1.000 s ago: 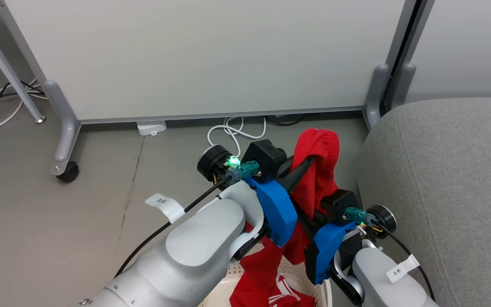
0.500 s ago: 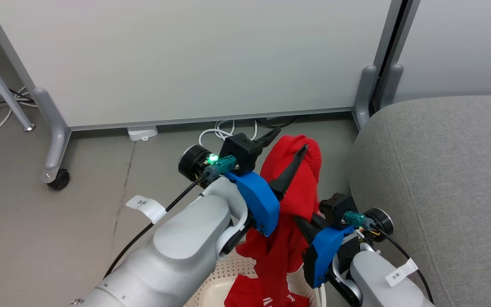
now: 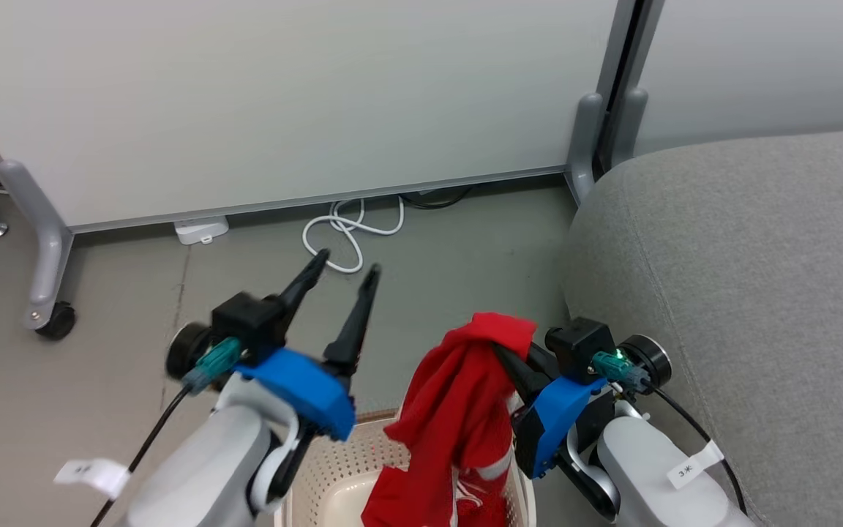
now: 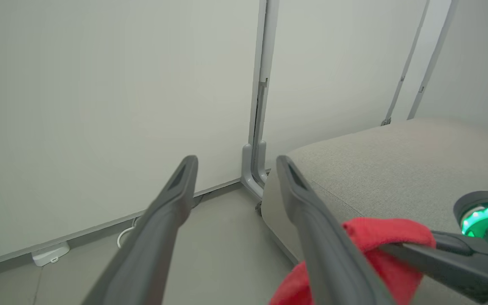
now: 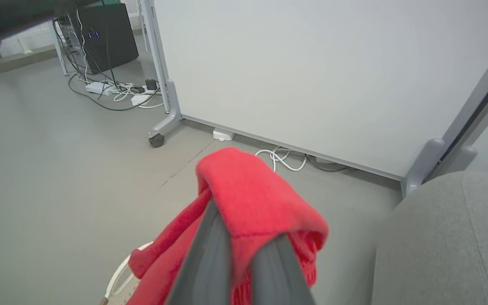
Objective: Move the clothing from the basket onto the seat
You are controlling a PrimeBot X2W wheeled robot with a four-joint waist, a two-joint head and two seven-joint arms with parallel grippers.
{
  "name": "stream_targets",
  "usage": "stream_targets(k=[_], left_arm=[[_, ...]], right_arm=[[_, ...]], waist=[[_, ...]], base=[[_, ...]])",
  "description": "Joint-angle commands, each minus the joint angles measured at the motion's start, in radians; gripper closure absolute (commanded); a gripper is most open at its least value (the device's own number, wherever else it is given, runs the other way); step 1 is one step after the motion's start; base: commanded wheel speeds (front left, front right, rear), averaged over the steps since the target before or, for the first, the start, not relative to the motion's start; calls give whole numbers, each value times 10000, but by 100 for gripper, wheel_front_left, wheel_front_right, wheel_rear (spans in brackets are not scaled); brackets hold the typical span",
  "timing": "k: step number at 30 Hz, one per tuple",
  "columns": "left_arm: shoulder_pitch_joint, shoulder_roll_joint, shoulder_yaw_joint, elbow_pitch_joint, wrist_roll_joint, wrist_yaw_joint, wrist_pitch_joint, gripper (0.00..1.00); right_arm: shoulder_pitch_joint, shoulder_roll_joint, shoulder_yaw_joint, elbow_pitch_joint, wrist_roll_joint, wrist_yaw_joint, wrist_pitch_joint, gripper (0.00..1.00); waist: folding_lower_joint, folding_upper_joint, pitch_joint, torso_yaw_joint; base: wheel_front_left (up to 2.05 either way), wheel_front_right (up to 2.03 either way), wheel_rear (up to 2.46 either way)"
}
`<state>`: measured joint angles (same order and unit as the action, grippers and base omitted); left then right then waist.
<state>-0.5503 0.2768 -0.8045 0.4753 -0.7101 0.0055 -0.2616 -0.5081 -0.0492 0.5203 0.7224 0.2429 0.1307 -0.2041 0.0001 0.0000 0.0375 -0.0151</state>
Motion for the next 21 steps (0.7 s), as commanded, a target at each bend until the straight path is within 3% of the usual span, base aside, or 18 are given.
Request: stream_targets(k=[1,6,12,14,21], left_arm=[[623,281,526,-490,281,192,-44,0],[2579,729,2270,-1981,1208,483,-46,0],[3989,516,3830,-2887,1818,562,-47,0],[4667,290,4591,-3211,2117,455,-47,0],[5574,-176,5548,-3383,2755,-26,-48,0]], right_arm=[[49,-23,-94,-216,-132,1,-80,100],[376,-23,-605,-1057,-663,1,2,100],[945,-23,-1259,-2200,-1218,1,313,100],[1394,-23,-1686,-2990,-1379,1,590,100],[2481,-19,-2440,-4767,-1430,1,1228,100]], waist=[[-1,0,50,-145],[-1,0,258,-598],[-1,0,360,-1192],[-1,0,393,-1648],[-1,0,516,-2805]], base=[[0,0,0],[0,0,0],[0,0,0],[0,0,0],[0,0,0]])
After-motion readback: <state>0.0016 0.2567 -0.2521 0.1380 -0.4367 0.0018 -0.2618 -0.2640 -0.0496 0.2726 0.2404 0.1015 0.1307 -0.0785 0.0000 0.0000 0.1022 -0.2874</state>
